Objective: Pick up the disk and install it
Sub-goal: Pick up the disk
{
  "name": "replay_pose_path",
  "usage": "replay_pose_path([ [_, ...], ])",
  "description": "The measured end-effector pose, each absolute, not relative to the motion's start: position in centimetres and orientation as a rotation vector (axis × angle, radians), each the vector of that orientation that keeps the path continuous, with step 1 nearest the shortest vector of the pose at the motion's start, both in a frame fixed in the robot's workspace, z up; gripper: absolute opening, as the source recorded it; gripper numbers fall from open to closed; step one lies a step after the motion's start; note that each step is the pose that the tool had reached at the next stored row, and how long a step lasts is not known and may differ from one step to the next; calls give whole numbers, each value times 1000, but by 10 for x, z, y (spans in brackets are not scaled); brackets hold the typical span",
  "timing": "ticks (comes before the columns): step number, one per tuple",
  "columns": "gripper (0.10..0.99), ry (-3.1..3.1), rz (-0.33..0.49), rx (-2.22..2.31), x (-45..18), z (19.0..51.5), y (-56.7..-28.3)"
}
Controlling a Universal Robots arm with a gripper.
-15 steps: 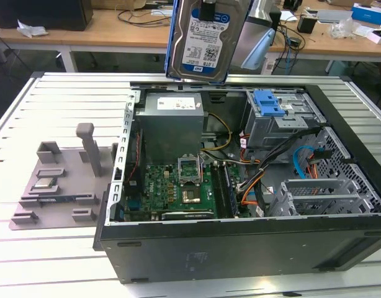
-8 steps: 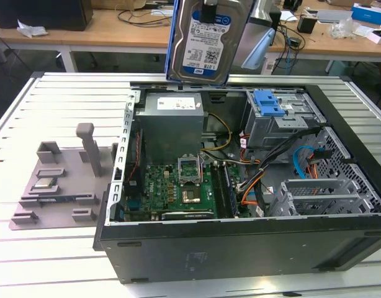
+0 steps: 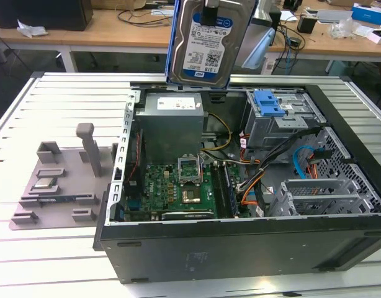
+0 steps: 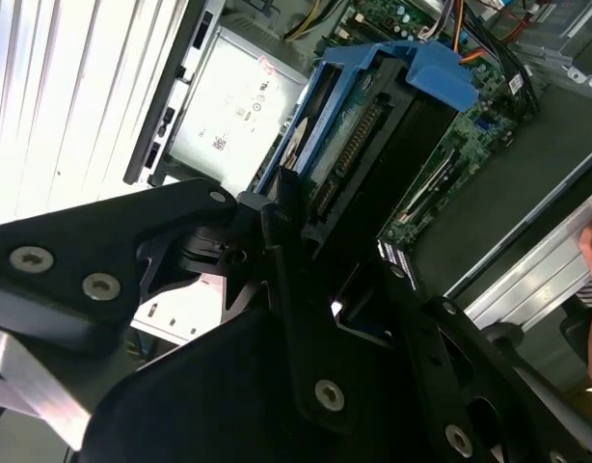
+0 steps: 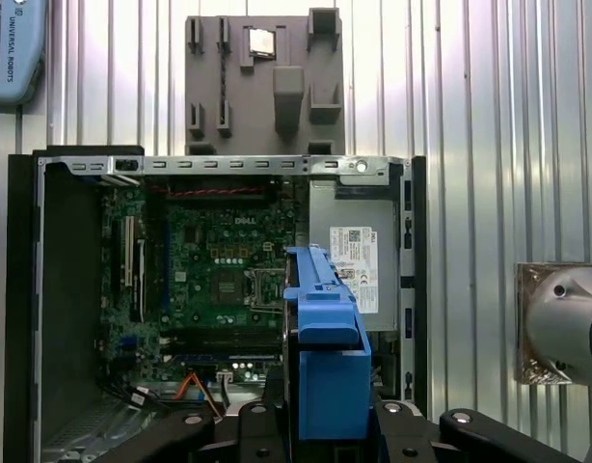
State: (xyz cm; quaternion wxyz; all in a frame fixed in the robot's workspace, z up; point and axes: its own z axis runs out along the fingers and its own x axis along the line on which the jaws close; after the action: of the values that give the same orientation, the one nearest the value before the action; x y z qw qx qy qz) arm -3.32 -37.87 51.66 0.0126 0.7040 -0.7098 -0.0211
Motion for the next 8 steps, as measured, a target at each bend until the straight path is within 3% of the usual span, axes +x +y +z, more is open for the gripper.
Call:
replay_pose_path([
  [8,365,-2212,-66,2194,-33,517,-391],
])
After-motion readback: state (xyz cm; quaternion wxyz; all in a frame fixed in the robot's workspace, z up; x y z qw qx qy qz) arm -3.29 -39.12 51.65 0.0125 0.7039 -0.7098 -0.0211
